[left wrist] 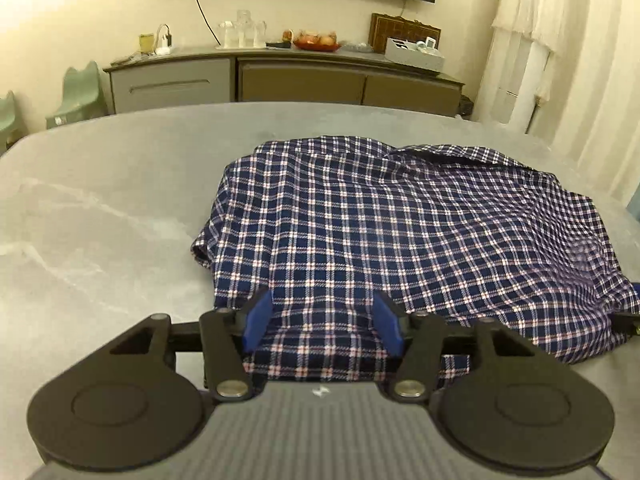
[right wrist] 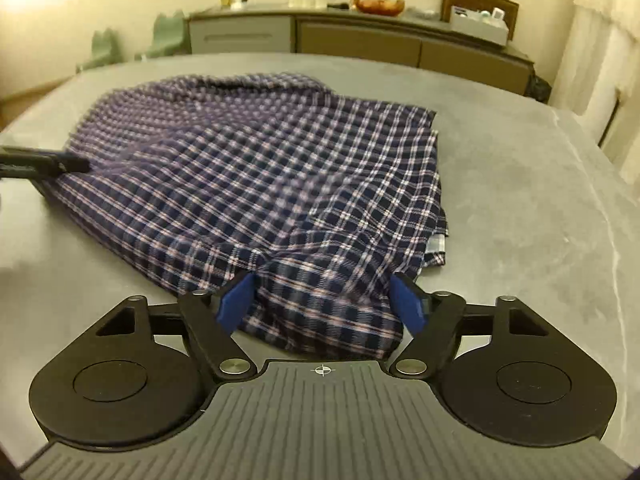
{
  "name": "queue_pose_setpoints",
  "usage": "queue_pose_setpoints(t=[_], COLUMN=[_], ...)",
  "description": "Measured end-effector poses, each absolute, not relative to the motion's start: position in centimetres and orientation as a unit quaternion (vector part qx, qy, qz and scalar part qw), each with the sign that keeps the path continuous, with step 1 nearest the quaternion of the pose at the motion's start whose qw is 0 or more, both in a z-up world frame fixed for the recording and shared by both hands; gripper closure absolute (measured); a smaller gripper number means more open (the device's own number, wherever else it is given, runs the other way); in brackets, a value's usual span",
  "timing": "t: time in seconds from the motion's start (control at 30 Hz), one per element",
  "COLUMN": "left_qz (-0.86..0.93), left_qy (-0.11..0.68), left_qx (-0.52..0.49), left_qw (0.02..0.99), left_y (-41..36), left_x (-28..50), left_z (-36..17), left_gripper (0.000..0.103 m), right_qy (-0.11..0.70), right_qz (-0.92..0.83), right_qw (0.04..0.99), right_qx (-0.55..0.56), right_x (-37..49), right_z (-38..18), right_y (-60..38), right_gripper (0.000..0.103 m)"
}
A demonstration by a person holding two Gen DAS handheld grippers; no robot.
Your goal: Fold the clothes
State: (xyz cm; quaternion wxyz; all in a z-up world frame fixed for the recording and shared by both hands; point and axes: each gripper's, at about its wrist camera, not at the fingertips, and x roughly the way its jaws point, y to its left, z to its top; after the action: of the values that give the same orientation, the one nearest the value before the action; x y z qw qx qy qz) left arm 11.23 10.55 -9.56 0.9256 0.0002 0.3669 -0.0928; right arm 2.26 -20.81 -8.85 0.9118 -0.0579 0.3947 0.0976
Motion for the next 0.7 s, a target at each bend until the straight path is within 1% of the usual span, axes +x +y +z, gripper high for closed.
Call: queue_pose_setpoints(t=[0.13,0.2,0.23,0.27,0.3,0.37,0.43,0.47,0.5,0.53,0.57,0.7], left_qz=[-0.060,-0.054,-0.052,-0.053,-0.054,-0.054,-0.044,-0.037,-0.032,-0.031,-0.033,-0.050], left_qy=[0.377,0.377,0.376,0.375,0.376,0.379,0.387,0.389,0.387,0.380,0.370,0.345], left_qx=[0.001,0.010,0.009,0.002,-0.002,0.003,0.000,-0.010,-0.024,-0.040,-0.055,-0.072], left_qw=[0.924,0.925,0.925,0.925,0.925,0.924,0.921,0.920,0.921,0.923,0.927,0.935], left_y=[9.1,8.8,8.8,9.1,9.1,8.7,8.3,8.2,8.0,7.7,7.3,5.2], left_x=[11.1,11.6,11.8,11.9,11.9,11.8,11.3,10.7,9.8,8.7,7.5,3.4], left_z=[-9.0,-8.9,-8.9,-8.9,-8.8,-8.7,-8.1,-7.6,-6.9,-6.1,-5.3,-2.9], left_gripper=[0.046,0.044,0.044,0.045,0.042,0.041,0.040,0.034,0.021,0.011,0.000,0.000], right_qy=[0.389,0.407,0.411,0.415,0.414,0.407,0.396,0.385,0.375,0.365,0.359,0.350], right_qz=[0.063,0.052,0.053,0.055,0.055,0.057,0.045,0.039,0.040,0.042,0.046,0.067], right_qw=[0.916,0.911,0.909,0.907,0.907,0.910,0.916,0.921,0.926,0.930,0.932,0.933], right_qx=[-0.073,-0.048,-0.046,-0.044,-0.046,-0.052,-0.050,-0.039,-0.025,-0.010,0.004,0.046], right_x=[6.7,7.9,7.5,7.1,6.6,6.1,5.8,5.1,4.4,3.7,3.2,1.1], right_z=[-9.0,-9.0,-9.0,-9.1,-9.3,-9.3,-8.2,-7.1,-6.3,-5.5,-5.0,-3.8], right_y=[-21.2,-21.7,-21.9,-22.0,-22.0,-22.4,-23.0,-23.4,-23.7,-24.0,-23.8,-22.2], right_gripper=[0.028,0.026,0.025,0.022,0.017,0.018,0.019,0.017,0.012,0.008,0.003,0.002])
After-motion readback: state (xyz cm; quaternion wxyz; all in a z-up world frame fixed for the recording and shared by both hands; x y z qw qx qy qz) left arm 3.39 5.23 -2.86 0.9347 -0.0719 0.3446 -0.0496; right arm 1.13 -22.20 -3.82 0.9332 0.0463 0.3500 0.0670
